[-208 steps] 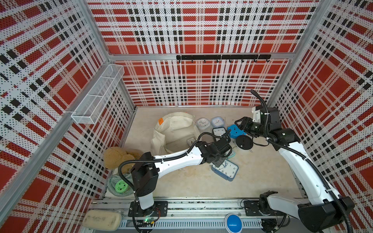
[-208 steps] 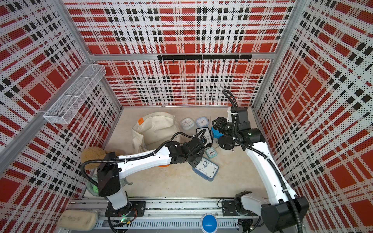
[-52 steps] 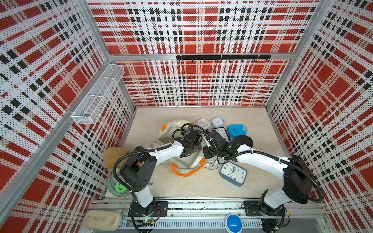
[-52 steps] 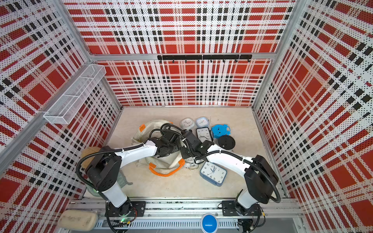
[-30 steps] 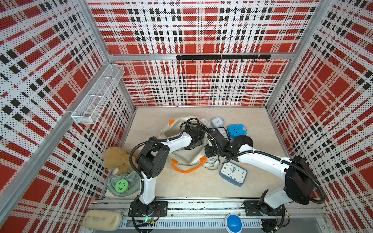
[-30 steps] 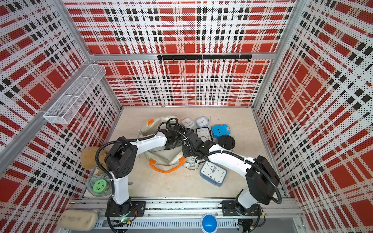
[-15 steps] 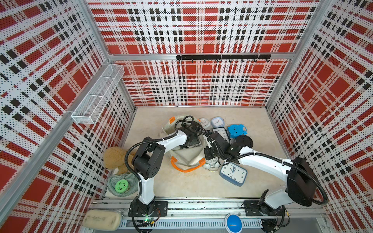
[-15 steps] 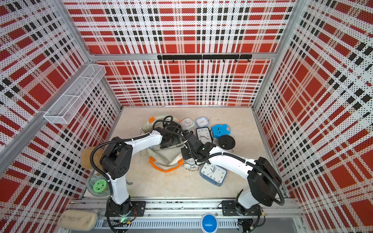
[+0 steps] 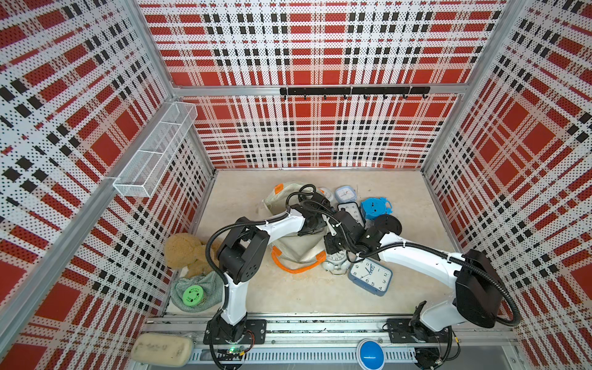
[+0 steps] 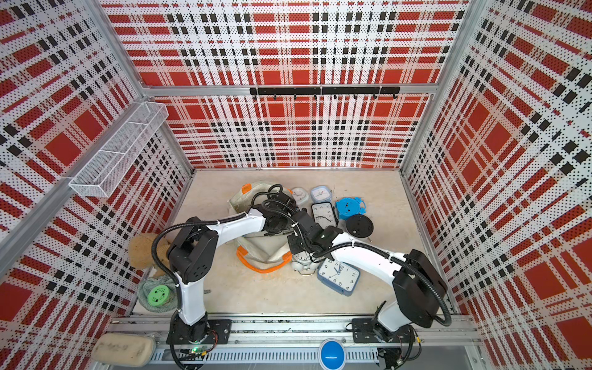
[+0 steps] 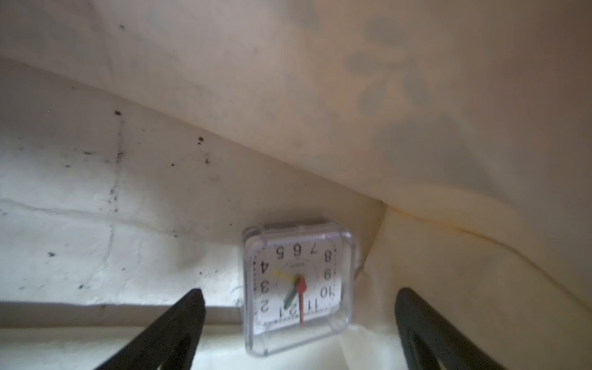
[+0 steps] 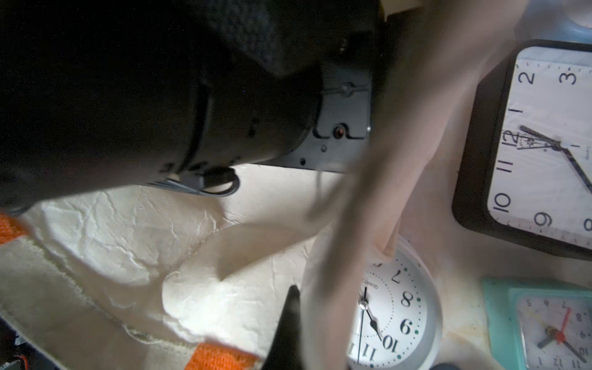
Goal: Take the alarm clock out of the canvas bag
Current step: Pick up the alarm from the canvas bag.
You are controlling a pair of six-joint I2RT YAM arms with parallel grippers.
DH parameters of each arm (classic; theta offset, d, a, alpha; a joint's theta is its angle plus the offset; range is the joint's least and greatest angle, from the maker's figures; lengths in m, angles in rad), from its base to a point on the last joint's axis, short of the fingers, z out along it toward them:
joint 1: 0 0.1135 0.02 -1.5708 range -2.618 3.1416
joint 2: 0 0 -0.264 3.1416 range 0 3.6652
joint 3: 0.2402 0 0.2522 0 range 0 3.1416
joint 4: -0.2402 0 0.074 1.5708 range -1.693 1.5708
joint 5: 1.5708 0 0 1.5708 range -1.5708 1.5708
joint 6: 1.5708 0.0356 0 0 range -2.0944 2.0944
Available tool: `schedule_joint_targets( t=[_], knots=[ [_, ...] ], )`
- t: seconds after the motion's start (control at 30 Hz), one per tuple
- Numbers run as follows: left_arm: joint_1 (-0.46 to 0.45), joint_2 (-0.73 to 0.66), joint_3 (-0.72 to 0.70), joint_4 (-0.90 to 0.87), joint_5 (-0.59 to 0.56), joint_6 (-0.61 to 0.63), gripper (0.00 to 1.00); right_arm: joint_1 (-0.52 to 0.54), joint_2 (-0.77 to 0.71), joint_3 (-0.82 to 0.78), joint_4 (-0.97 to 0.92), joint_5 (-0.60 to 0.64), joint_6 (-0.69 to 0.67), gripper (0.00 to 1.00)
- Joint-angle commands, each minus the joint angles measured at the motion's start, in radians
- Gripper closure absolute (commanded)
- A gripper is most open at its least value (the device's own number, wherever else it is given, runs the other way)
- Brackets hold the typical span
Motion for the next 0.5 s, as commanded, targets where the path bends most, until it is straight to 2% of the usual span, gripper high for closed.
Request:
schedule_joint_targets(
  t=[0.0, 0.23, 0.47],
  knots=[
    [-0.030, 0.061, 0.065, -0.055, -0.054, -0.018, 0.05, 0.018, 0.001, 0.007, -0.010, -0.059, -0.029, 1.00],
    [-0.053, 0.166, 0.200, -0.258, -0.157, 0.012, 0.05, 0.021, 0.006, 0.013, -0.012, -0.059, -0.034, 1.00],
    [-0.042, 0.199, 0.199, -0.281, -0.145, 0.012, 0.08, 0.022, 0.003, 0.017, -0.019, -0.054, -0.037, 1.00]
  ],
)
